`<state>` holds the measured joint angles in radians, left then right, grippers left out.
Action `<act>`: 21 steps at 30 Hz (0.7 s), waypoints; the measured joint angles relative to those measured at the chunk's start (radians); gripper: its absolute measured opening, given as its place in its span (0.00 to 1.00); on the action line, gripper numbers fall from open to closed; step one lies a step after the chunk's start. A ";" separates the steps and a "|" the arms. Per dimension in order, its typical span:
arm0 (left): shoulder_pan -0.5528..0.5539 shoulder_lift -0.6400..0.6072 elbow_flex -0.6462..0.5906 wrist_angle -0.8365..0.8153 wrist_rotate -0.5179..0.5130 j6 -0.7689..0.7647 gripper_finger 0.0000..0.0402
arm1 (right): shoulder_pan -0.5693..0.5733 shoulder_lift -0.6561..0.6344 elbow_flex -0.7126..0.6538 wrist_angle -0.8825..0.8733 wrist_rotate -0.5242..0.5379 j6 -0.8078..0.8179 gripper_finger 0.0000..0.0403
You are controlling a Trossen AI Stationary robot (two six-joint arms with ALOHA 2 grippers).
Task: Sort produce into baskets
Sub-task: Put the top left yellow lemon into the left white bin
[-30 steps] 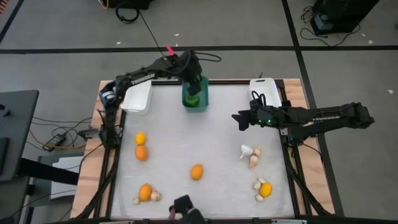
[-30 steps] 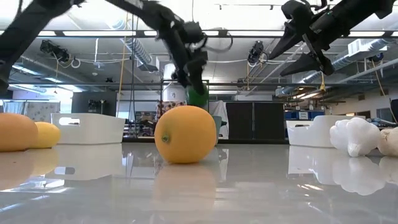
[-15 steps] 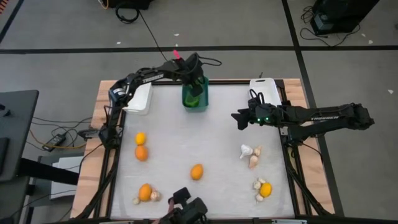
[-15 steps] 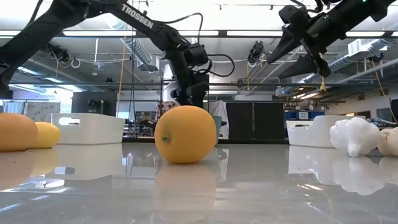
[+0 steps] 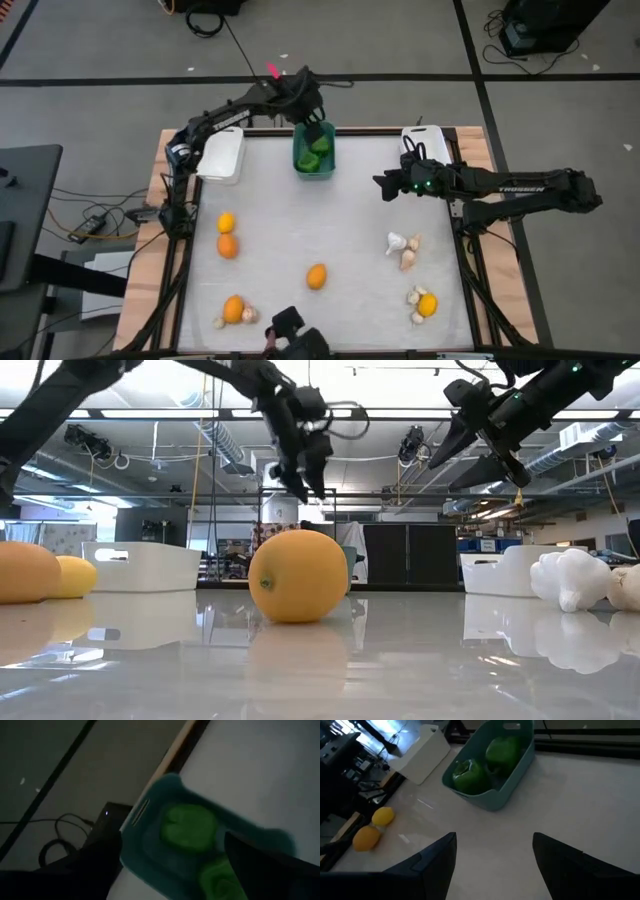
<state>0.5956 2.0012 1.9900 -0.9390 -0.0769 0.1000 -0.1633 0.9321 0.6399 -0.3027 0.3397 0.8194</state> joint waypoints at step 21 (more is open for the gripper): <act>-0.207 -0.254 -0.269 0.078 0.176 -0.074 0.80 | 0.132 0.058 0.000 -0.136 -0.226 0.156 0.68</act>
<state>0.3891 1.7475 1.7207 -0.8613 0.0990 0.0259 -0.0311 0.9904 0.6395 -0.4383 0.1133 0.9753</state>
